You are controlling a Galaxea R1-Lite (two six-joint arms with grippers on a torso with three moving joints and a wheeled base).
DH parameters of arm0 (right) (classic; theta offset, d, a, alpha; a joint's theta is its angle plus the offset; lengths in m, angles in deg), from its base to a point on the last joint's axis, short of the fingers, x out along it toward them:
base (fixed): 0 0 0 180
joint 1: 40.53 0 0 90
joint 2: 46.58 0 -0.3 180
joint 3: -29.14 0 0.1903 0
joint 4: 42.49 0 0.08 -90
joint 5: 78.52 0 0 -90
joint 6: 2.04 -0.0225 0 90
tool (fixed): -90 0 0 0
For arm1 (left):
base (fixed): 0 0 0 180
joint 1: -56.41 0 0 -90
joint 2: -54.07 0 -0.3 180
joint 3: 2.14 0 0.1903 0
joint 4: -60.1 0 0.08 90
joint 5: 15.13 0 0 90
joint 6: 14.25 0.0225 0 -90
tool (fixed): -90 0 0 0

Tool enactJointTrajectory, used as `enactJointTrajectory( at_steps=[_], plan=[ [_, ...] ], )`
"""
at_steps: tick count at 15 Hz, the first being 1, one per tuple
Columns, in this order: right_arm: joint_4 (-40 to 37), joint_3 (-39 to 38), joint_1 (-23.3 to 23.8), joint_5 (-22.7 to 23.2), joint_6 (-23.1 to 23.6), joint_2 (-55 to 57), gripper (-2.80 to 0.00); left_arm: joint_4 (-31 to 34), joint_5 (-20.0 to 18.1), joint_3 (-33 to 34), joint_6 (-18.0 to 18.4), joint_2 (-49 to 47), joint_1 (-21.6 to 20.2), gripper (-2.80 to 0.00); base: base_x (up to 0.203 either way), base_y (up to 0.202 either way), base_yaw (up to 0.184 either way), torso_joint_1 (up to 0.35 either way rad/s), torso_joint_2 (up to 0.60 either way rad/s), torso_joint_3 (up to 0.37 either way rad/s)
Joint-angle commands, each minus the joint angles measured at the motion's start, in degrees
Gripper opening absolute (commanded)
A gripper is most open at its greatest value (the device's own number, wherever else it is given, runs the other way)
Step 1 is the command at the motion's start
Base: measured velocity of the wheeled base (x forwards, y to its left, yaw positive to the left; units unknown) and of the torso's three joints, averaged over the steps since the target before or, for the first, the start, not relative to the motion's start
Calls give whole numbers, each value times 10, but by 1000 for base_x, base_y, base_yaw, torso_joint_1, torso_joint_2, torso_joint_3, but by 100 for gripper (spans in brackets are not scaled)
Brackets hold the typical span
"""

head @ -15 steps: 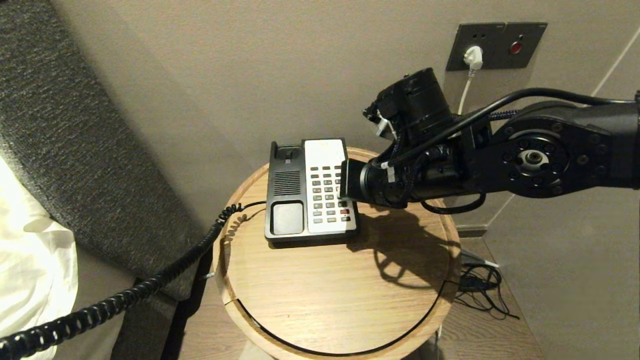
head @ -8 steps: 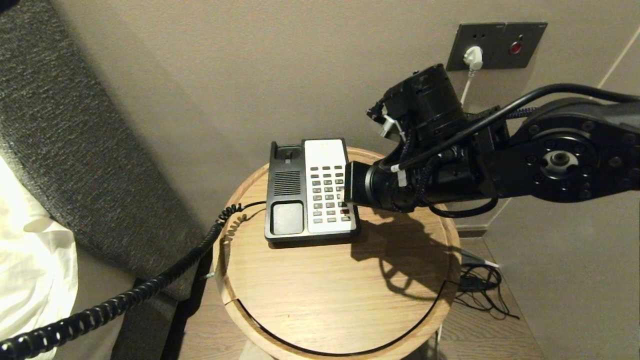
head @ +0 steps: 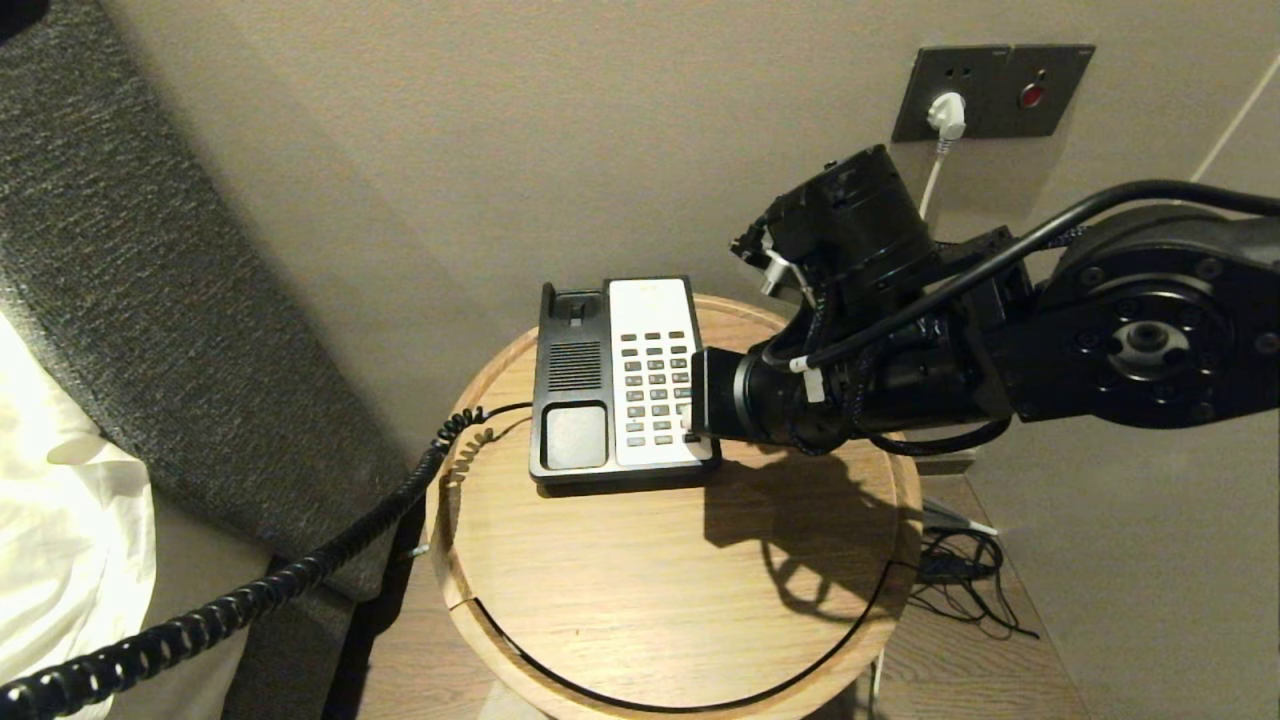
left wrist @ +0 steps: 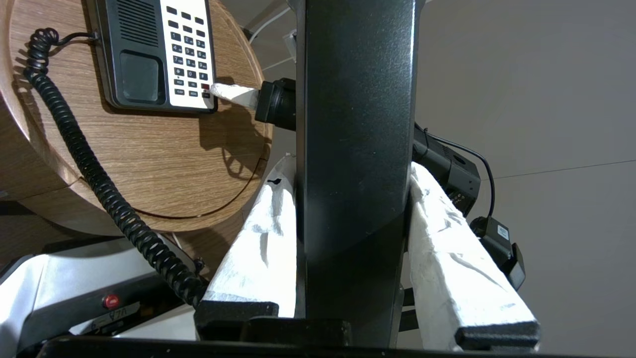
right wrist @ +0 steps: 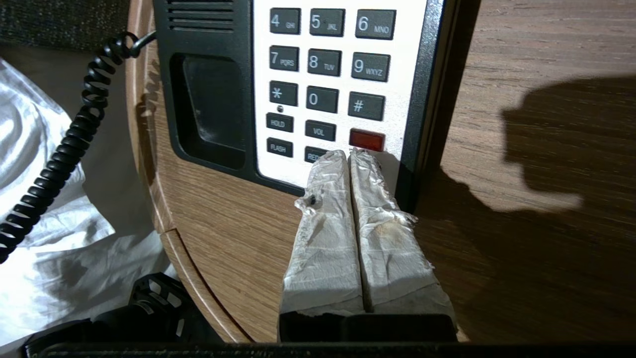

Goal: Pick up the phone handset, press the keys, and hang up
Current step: Dial the number

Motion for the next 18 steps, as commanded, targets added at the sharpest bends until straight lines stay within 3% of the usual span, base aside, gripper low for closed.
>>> enactJointTrajectory(
  at_steps=[1, 18],
  plan=[
    [0, -1, 0, 0, -2, 7, -280, 2, 0, 1, -3, 1, 0, -280, 0, 0, 0, 0, 0, 0],
    [-2, 2, 2, 0, 0, 20, -280, 2, 0, 5, -3, 2, -1, -280, 0, 0, 0, 0, 0, 0]
  ],
)
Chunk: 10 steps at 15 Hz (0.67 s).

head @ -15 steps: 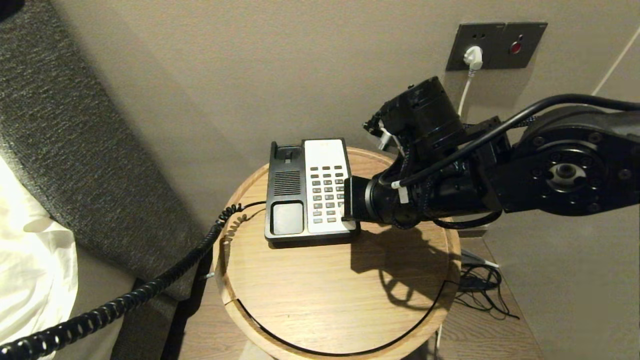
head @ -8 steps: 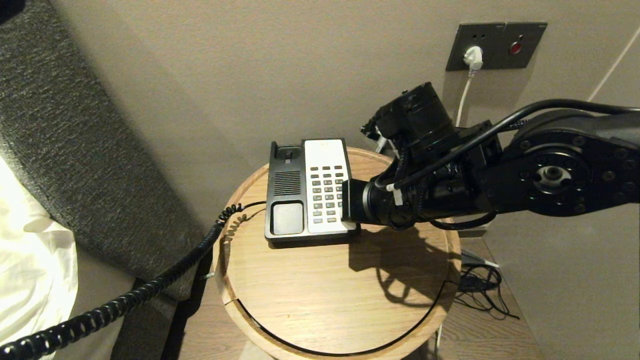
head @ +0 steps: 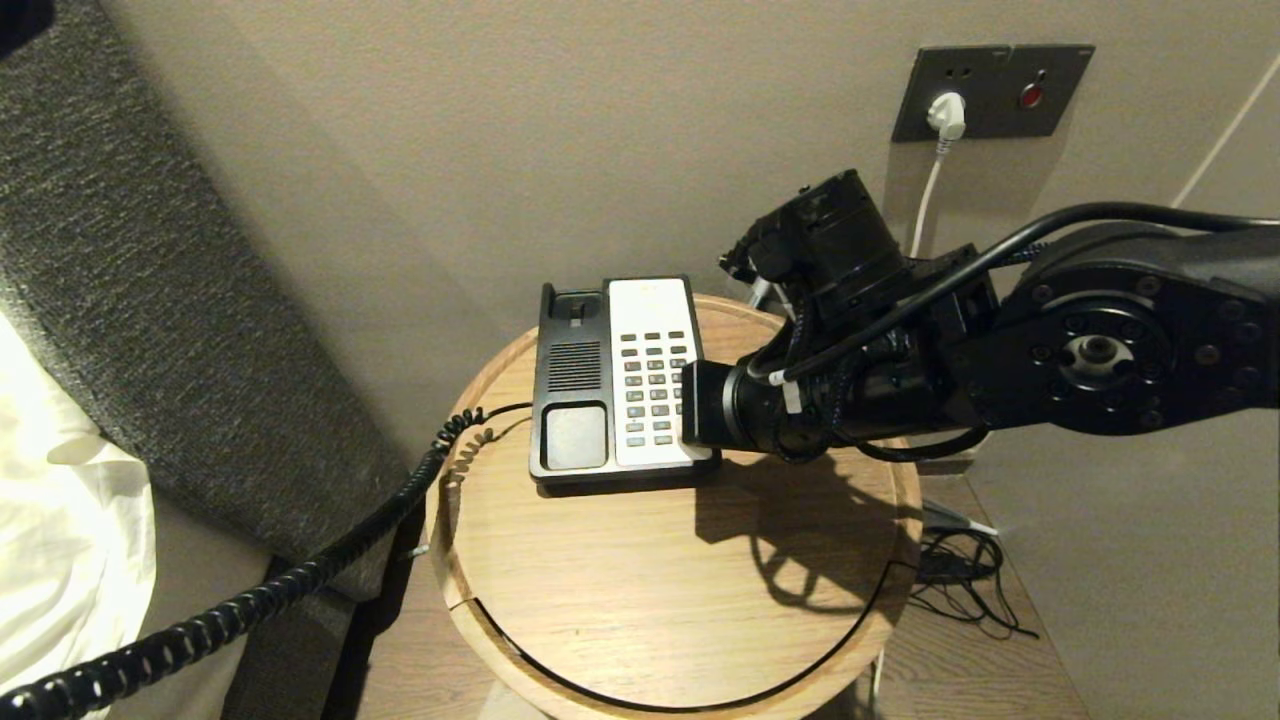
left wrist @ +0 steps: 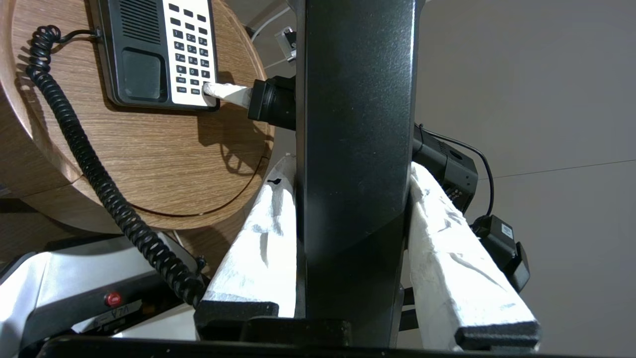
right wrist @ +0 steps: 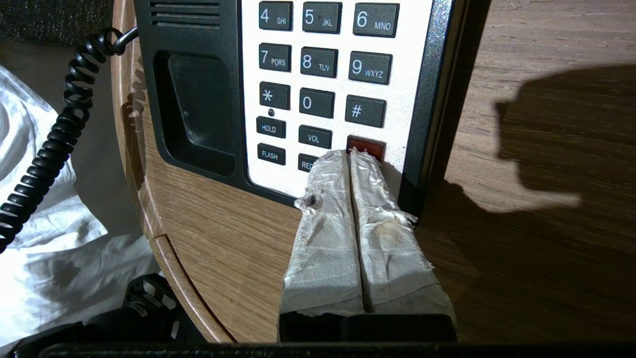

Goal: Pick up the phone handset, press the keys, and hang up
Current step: Dial the number

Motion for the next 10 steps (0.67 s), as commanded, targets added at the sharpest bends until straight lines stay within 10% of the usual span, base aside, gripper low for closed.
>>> enactJointTrajectory(
  at_steps=[1, 10],
  plan=[
    [-2, -2, 0, -1, -2, 1, -280, 2, 0, 0, -3, 0, 0, -280, 0, 0, 0, 0, 0, 0],
    [-2, -2, 0, -1, 0, -3, -280, 2, 0, 1, -3, 0, 0, -280, 0, 0, 0, 0, 0, 0]
  ],
)
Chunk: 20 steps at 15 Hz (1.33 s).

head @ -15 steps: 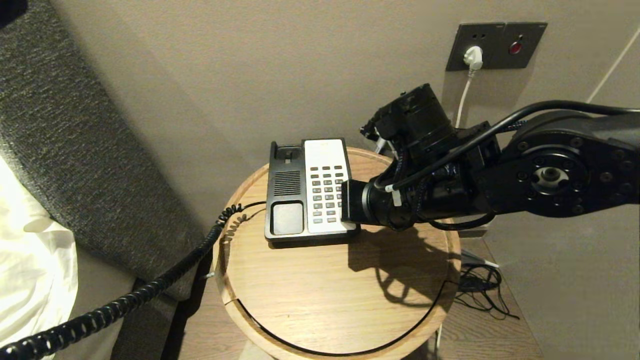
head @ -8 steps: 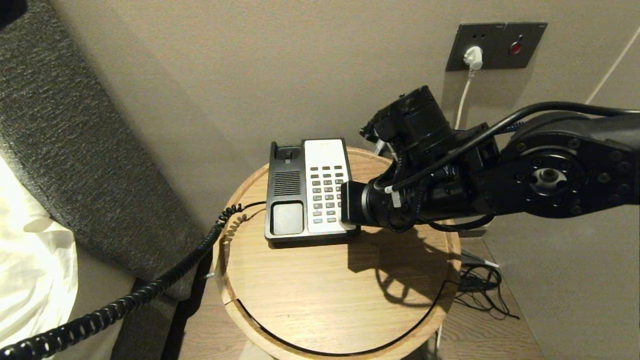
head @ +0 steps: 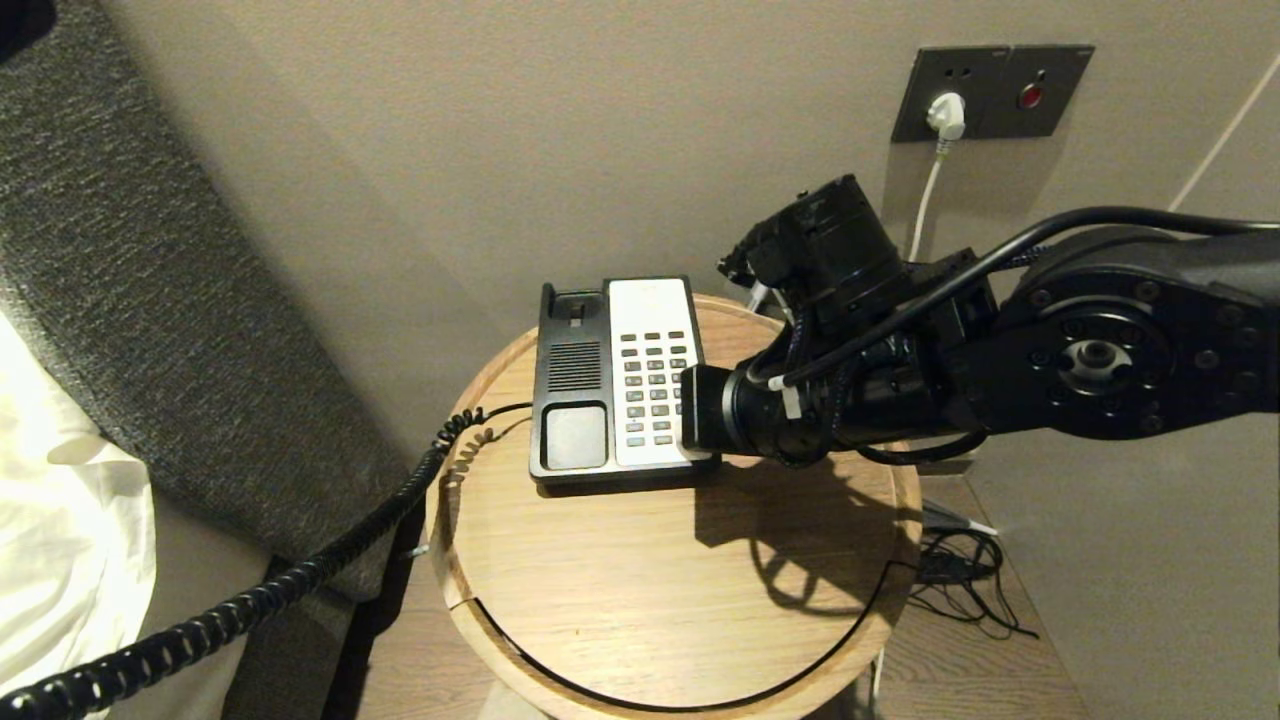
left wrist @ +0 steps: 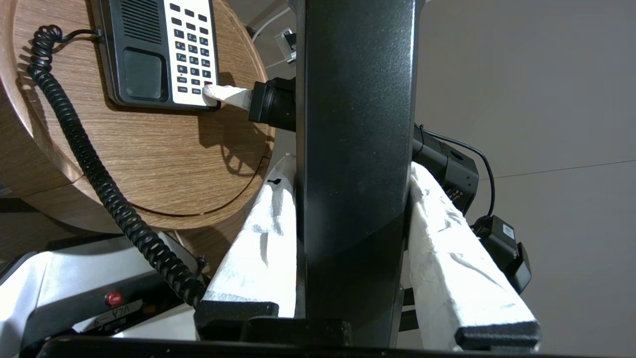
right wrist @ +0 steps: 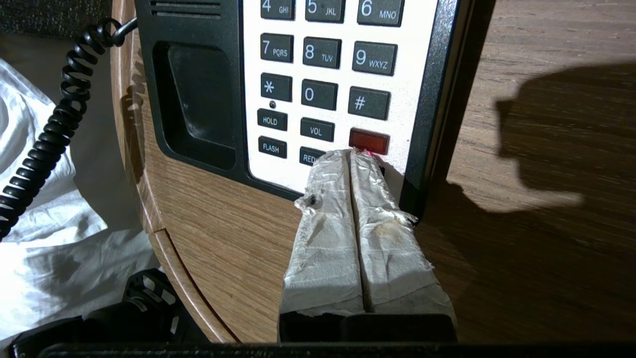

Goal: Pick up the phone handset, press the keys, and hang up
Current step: Dial the number, then put the handset back

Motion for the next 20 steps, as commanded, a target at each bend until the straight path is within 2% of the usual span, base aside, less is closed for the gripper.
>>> enactJointTrajectory(
  at_steps=[1, 9, 12, 16, 18, 20],
  plan=[
    [-2, 5, 0, 0, -3, -8, -280, 2, 0, 0, -3, 0, 0, -280, 0, 0, 0, 0, 0, 0],
    [-12, -2, 0, 0, -9, -51, -280, 2, -1, 7, -3, -5, -6, -280, 0, 0, 0, 0, 0, 0],
    [-24, -2, 6, 0, -12, -85, -280, 4, -1, 3, 9, -25, -2, -280, 0, 0, 0, 0, 0, 0],
    [-51, -9, 35, 0, -13, -158, -280, 8, 7, -6, 55, -94, 1, -280, 0, 0, 0, 0, 0, 0],
    [-67, -11, 52, 0, -15, -195, -280, 7, 30, -6, 118, -131, 1, -280, 0, 0, 0, 0, 0, 0],
    [-85, -19, 70, 0, -17, -235, -280, 3, 94, -8, 190, -173, 4, -280, 0, 0, 0, 0, 0, 0]
  ],
)
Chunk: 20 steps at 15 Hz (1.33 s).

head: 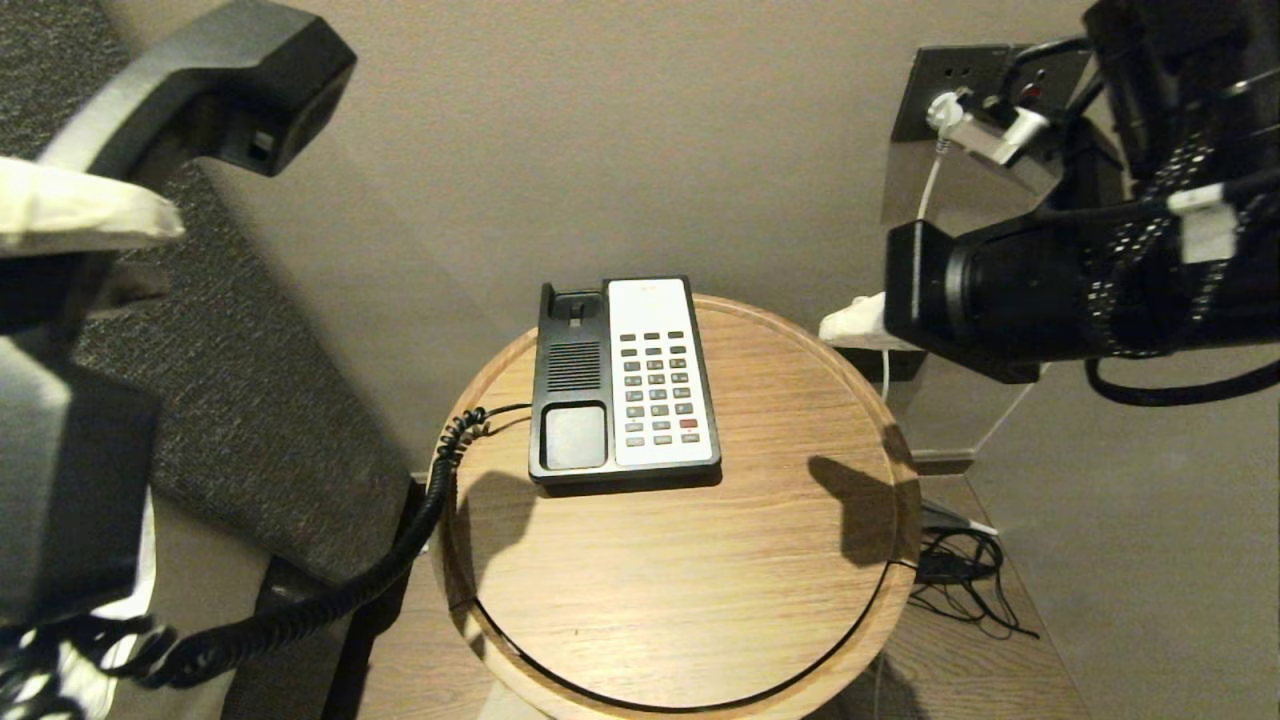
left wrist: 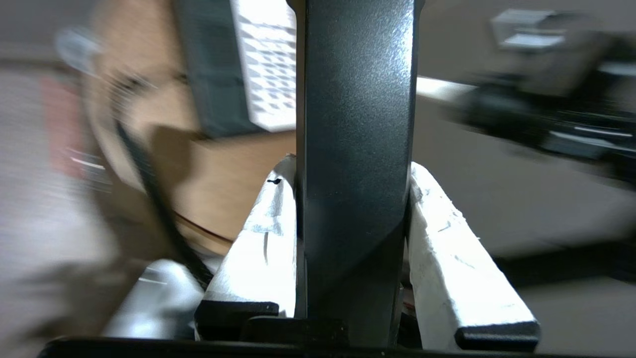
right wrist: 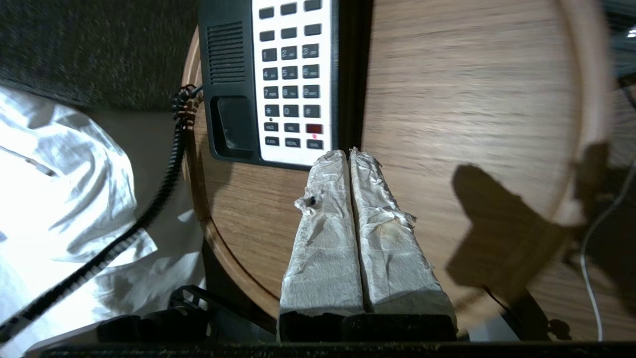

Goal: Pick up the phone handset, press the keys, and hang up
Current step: Put the handset back

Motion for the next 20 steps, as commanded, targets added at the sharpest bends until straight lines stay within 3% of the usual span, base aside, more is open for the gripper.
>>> enactJointTrajectory(
  at_steps=[1, 5, 8, 12, 16, 20],
  plan=[
    [-11, -13, 20, 0, -7, -66, -280, 1, 65, -2, 65, -69, 9, -280, 0, 0, 0, 0, 0, 0],
    [-15, -51, 56, 0, -18, -122, -280, 1, 187, -11, 89, -137, 64, -280, 0, 0, 0, 0, 0, 0],
    [-15, -52, 65, 0, -18, -134, -280, 12, 221, -51, 90, -182, 68, -280, 0, 0, 0, 0, 0, 0],
    [-15, -58, 78, 0, -18, -145, -280, 18, 310, -95, 117, -251, 69, -280, 0, 0, 0, 0, 0, 0],
    [-23, -64, 102, 0, -18, -161, -280, 32, 336, -164, 125, -310, 69, -280, 0, 0, 0, 0, 0, 0],
    [-18, -98, 120, 1, -18, -181, -280, 70, 336, -214, 94, -359, 73, -280, 0, 0, 0, 0, 0, 0]
  ],
)
